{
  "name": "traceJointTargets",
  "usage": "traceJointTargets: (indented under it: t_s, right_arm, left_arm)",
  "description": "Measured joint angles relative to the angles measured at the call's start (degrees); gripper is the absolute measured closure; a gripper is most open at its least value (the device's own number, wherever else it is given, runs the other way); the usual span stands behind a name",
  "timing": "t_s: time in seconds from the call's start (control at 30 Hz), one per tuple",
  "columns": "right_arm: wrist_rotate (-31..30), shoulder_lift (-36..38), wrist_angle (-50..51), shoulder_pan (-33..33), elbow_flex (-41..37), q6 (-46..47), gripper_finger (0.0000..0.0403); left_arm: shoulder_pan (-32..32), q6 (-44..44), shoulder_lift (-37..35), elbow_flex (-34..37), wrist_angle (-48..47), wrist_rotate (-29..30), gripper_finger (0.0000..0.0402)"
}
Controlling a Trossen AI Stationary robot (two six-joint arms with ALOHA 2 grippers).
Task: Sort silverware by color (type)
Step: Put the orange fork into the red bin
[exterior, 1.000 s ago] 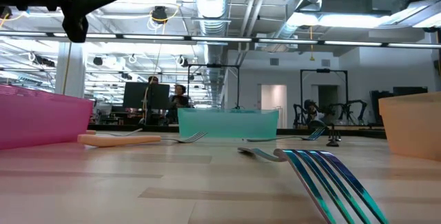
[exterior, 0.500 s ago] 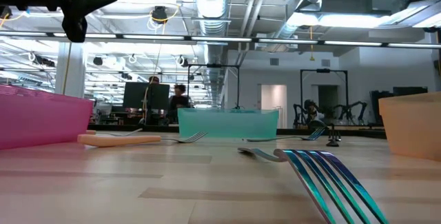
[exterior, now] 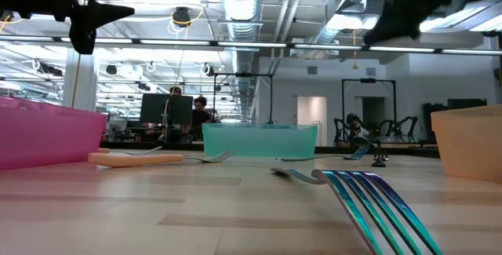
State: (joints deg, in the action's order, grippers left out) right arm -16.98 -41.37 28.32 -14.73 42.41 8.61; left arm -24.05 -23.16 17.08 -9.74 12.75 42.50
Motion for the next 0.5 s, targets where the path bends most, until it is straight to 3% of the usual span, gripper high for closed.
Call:
traceJointTargets:
  t_s: [0.27, 0.5]
  right_arm:
    - [0.05, -2.05, 2.77, -5.43, -8.12, 11.9, 0.0255]
    - [2.3, -6.06, -3.76, -2.52, -13.24, 16.91, 0.0255]
  left_arm:
    - [0.0, -0.04, 0.0, 0.0, -0.46, 0.0, 0.029]
    - [0.0, -0.07, 0.02, 0.0, -0.64, 0.0, 0.029]
